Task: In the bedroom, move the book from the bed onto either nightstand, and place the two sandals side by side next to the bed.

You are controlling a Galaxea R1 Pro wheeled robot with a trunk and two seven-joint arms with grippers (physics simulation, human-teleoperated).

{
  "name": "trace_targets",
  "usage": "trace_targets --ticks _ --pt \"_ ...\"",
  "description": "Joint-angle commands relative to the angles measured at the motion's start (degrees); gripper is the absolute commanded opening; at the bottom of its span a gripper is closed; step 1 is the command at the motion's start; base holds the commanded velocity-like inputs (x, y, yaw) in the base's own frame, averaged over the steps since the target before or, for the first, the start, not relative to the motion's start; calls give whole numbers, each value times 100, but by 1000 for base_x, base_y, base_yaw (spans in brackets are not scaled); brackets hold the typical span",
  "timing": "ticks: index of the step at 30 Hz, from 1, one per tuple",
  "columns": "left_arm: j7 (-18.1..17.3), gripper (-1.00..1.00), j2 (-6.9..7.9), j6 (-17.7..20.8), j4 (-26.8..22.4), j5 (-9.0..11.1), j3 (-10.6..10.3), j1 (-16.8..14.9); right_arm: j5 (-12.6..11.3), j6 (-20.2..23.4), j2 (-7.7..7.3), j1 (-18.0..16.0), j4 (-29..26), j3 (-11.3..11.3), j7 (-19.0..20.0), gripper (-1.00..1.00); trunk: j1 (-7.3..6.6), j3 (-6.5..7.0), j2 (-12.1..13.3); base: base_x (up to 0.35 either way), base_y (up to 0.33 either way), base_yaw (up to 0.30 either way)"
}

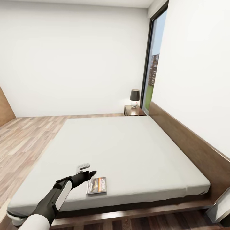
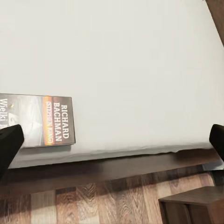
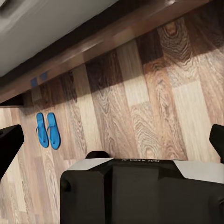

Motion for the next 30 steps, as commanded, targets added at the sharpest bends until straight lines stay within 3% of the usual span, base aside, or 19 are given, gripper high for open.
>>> trace_targets --ticks 1,15,30 --pt "4 100 3 27 -7 32 -15 -4 -17 -13 -1 -7 10 -7 22 100 6 -13 -13 121 0 0" --pt "4 100 2 25 -6 32 -26 -4 -18 -13 -1 -7 6 -8 30 100 6 -41 -13 27 0 160" --pt "4 100 2 26 3 32 -26 -4 -18 -13 -1 -5 7 -9 31 100 6 -44 -13 269 0 13"
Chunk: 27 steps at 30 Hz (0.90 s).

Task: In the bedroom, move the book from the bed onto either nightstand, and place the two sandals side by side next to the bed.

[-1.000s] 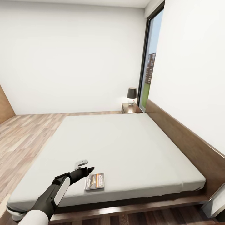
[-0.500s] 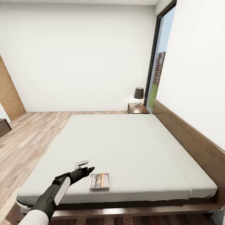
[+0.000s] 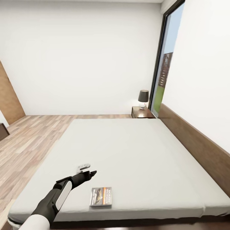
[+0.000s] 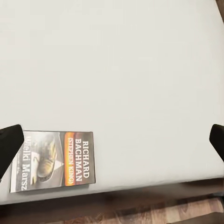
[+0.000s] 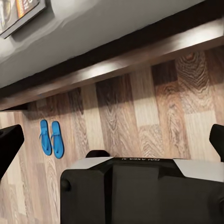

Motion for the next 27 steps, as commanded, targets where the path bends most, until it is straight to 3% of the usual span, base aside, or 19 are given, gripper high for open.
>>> trace_targets --ticks 1,10,18,27 --pt "4 100 5 26 -6 32 -10 -4 -19 -13 -1 -7 11 -7 22 100 6 -13 -12 201 0 0" --pt "4 100 5 23 -7 32 -10 -4 -19 -13 -1 -4 12 -5 22 100 6 -13 -12 67 0 0" --pt "4 100 5 26 -7 32 -10 -4 -19 -13 -1 -5 12 -6 22 100 6 -13 -12 217 0 0" --pt "0 100 5 20 -14 32 -10 -4 -19 -13 -7 -5 6 -9 22 100 6 -13 -12 30 0 0"
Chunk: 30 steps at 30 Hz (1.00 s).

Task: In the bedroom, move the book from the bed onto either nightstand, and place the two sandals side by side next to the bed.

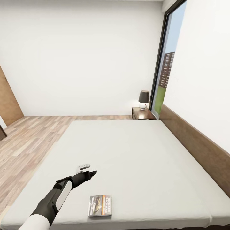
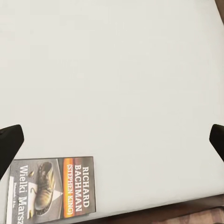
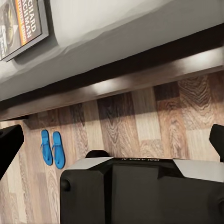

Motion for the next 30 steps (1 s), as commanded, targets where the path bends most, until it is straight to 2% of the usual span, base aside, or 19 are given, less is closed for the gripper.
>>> trace_targets --ticks 1,11,27,30 --pt "2 100 5 27 -6 32 -10 -4 -20 -13 1 -7 10 -5 22 100 4 -13 -13 0 0 0" --pt "0 100 5 26 -6 32 -10 -4 -20 -13 4 -9 10 -2 22 100 4 -21 -13 0 0 0" --pt "0 100 5 26 -6 32 -10 -4 -28 -2 -7 -6 10 -14 54 100 4 -155 -13 0 0 0" --pt "-7 100 5 28 -6 39 -10 -4 -22 64 -174 -9 10 -41 118 100 4 -181 -13 0 0 0"
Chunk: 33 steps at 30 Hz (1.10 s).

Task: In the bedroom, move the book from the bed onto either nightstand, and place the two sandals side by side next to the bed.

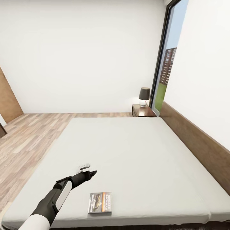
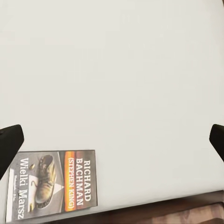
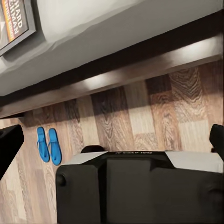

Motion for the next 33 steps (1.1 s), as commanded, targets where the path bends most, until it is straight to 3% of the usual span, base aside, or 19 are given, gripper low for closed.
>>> trace_targets --ticks 1,5,6,8,11,18,22,33 --pt "4 100 5 27 -5 33 -11 -4 -16 -10 -48 -6 12 4 30 100 3 -22 -13 0 0 0" --pt "2 100 -1 32 -4 34 -17 -4 3 6 -239 -6 -6 29 259 100 3 -58 -13 0 0 0" --pt "2 100 -3 33 -5 34 -18 -4 6 20 -276 -7 -34 44 738 100 3 -67 -13 0 0 0" --pt "0 100 -4 38 -4 35 -19 -4 9 154 -291 -14 -60 50 1253 100 3 -84 -13 0 0 0" --pt "-2 100 -4 40 1 36 -21 -4 15 772 -296 -21 -292 53 1610 100 3 -110 -13 0 0 0" --pt "-6 100 -76 29 11 36 -29 -4 13 1711 -291 -24 -1311 54 1726 100 3 -171 -13 0 0 0" --pt "-7 100 -110 26 12 35 -28 -4 13 2085 -286 -24 -1550 59 1730 100 3 -206 -13 0 0 0" --pt "-27 100 -120 25 12 35 -28 -4 13 2124 -293 -19 -1538 71 1720 100 3 -286 -13 0 0 0"
